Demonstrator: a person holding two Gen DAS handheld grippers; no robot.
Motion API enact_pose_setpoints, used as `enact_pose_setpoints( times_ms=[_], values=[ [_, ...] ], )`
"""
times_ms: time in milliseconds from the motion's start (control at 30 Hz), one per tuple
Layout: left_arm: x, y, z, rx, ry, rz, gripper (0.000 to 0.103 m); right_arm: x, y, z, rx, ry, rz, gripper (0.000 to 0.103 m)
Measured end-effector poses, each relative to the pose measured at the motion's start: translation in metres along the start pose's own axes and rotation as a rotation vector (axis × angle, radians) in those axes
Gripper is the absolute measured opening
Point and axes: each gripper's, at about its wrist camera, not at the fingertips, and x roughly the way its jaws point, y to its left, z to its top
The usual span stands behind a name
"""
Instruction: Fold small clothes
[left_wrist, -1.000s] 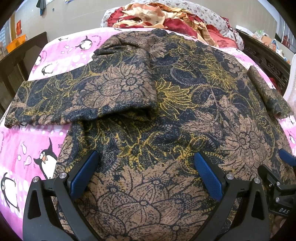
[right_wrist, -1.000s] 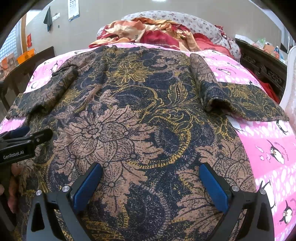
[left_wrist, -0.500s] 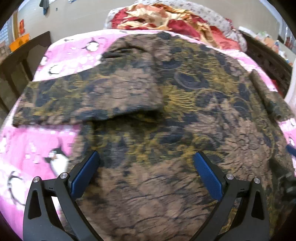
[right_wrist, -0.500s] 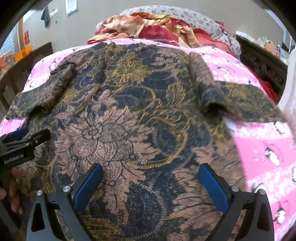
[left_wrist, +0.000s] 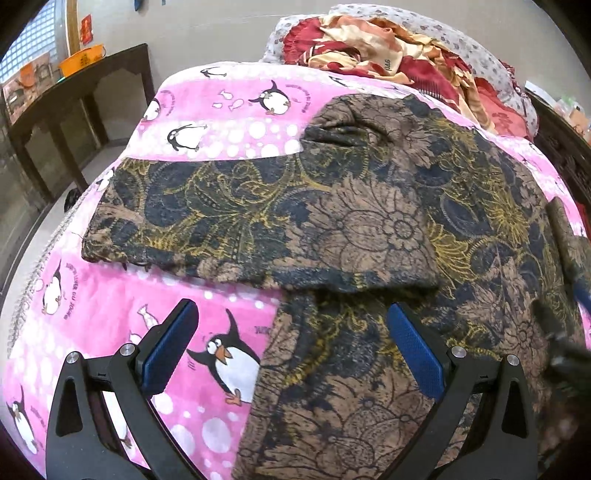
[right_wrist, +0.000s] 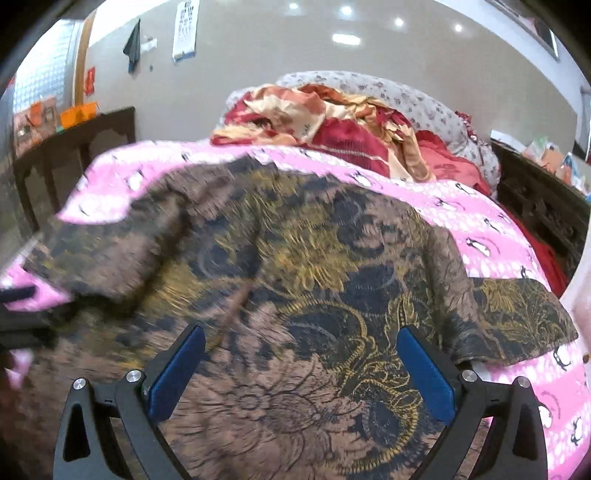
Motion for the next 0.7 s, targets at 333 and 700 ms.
enact_pose_setpoints(
  times_ms=[333,700],
  values=[
    [0.036,-0.009,-0.009,-0.009,0.068,-0.011,0.103,0.033,-0.026,-0.012,0.141,0.158,0.05,0.103],
    [0.038,-0.007,-0.014,0.0,0.025,-0.001,0.103,0.035,-0.025,-0.014,0.145,0.171,0.06,0.103]
  ],
)
